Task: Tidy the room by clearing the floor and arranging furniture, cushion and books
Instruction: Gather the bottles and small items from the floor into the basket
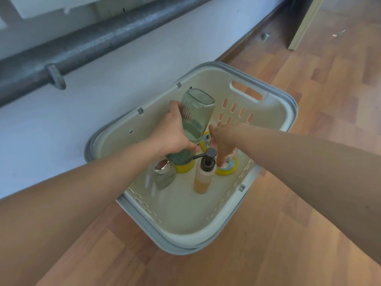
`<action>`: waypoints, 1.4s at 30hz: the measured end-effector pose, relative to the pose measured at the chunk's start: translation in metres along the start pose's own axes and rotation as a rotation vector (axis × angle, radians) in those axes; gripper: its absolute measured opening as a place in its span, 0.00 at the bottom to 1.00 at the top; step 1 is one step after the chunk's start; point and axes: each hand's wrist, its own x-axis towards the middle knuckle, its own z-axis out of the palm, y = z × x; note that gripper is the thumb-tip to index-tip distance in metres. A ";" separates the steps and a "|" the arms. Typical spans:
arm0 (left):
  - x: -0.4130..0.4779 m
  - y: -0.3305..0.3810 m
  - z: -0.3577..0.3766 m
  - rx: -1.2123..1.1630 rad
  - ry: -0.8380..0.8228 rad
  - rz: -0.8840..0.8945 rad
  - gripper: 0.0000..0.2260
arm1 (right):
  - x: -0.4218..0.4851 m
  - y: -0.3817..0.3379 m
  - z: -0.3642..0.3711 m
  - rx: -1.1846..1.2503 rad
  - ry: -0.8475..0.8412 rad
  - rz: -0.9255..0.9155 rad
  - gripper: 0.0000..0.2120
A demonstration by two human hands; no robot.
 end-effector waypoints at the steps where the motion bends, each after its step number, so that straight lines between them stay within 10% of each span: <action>1: -0.001 0.001 -0.001 -0.023 0.002 -0.035 0.44 | -0.001 0.000 0.000 0.000 0.001 -0.002 0.54; 22: -0.040 -0.004 -0.036 0.144 -0.097 -0.340 0.24 | -0.042 0.007 -0.010 0.044 0.102 -0.049 0.39; 29: -0.063 0.003 -0.056 0.333 -0.205 -0.233 0.14 | -0.079 0.009 -0.026 0.245 0.173 -0.094 0.33; 42: -0.094 0.062 -0.085 0.539 -0.099 0.018 0.25 | -0.144 0.018 -0.054 0.308 0.351 -0.181 0.28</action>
